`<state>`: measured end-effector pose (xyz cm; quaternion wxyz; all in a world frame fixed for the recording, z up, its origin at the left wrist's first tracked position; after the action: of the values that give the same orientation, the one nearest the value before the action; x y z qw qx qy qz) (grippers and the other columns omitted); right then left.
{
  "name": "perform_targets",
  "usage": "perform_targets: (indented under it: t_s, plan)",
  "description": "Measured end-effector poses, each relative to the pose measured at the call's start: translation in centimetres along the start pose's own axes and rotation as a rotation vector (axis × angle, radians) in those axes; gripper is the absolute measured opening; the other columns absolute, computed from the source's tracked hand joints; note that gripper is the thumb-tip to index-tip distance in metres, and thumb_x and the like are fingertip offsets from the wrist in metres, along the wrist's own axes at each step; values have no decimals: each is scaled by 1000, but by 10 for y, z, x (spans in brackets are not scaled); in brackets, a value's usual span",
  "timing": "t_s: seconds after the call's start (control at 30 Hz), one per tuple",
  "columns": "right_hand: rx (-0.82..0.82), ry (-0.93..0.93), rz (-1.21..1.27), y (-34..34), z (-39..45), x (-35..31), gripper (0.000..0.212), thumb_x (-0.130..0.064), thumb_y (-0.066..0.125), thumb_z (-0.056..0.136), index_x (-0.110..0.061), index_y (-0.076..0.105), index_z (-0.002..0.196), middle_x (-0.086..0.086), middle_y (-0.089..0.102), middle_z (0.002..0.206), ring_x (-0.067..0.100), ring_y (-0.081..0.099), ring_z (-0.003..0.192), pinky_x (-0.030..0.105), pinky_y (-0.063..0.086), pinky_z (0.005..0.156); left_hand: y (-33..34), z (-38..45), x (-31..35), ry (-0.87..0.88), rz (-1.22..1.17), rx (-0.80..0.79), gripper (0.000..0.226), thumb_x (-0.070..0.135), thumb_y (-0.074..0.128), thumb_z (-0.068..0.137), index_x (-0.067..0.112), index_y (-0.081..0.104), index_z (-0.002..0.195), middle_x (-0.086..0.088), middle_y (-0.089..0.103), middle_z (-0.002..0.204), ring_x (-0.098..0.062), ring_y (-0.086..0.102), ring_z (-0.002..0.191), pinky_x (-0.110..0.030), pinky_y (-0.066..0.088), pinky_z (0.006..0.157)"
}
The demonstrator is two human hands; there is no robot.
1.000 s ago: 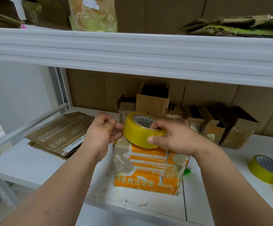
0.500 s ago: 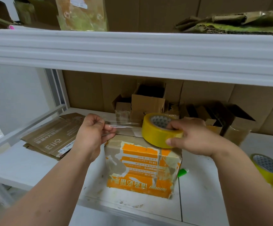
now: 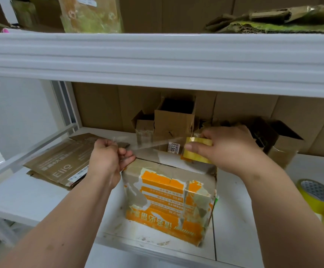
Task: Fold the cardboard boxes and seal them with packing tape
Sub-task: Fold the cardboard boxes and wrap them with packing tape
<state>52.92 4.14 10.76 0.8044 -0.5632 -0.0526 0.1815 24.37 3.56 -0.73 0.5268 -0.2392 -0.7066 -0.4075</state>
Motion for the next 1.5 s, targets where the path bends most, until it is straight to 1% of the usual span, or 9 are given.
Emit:
perform_targets:
  t_s: [0.27,0.37,0.5,0.63,0.8,0.9,1.07,1.3,1.5]
  plan:
    - [-211,38,310,20,-36,23,19,-50,59,87,-32,64,92,-10,64,87,11,58,86,33,46,75,1,2,0,39,24,-2,20,4,36,103,17,48,95,-8,51,69,-21,62,66,-32,59,57]
    - [-279,46,389,25,-54,29,6,-30,68,84,-29,63,81,-10,60,77,9,55,81,37,35,86,2,5,-1,40,40,-18,20,2,35,102,16,49,96,-8,51,68,-19,63,60,-32,59,57]
    - [-169,77,218,22,-60,33,12,-49,58,93,-37,58,95,-17,59,92,10,53,100,46,19,112,4,5,0,63,93,-24,24,1,33,101,17,48,94,-10,51,75,-22,63,65,-35,62,61]
    - [40,115,196,-5,-60,29,24,-54,51,94,-37,61,107,-12,61,92,13,49,95,42,20,105,6,-1,0,91,88,-15,24,1,32,101,18,45,93,-7,51,72,-18,61,62,-31,62,63]
    - [268,53,203,-43,-68,13,25,-59,54,91,-36,64,91,-14,59,80,13,45,82,24,11,84,8,-9,1,95,79,-20,24,-1,29,99,17,44,92,-6,50,73,-16,59,60,-33,61,69]
    - [322,93,157,-60,-79,15,33,-65,46,83,-39,65,87,-14,61,76,13,47,80,25,13,81,8,-11,2,69,60,-15,27,-4,28,96,17,45,91,-7,47,75,-16,52,62,-35,60,73]
    - [165,299,108,-50,-83,37,36,-58,54,88,-29,73,95,-1,65,83,24,56,87,39,38,95,12,-11,4,22,83,-71,25,-6,28,95,10,45,105,-9,45,76,-18,51,64,-34,59,72]
    - [-3,442,15,-31,-71,53,34,-62,53,88,-36,67,103,-3,54,95,20,41,86,42,35,95,18,-2,2,-156,84,-174,24,-3,28,99,13,47,103,-8,44,65,-18,52,61,-36,58,68]
    - [-95,468,31,-20,-70,61,53,-78,57,76,-32,66,100,-7,59,100,25,59,106,46,45,99,9,3,-5,-243,-8,-152,43,0,30,103,10,38,144,-6,39,64,-14,45,58,-41,57,70]
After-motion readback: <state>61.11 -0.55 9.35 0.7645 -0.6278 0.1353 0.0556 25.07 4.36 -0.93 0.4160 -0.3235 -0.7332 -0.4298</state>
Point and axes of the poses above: each hand's wrist, its own z-axis towards the middle knuckle, its own y-axis out of the palm, x = y × z, the point moved 9 cm from there along z, towards the middle knuckle
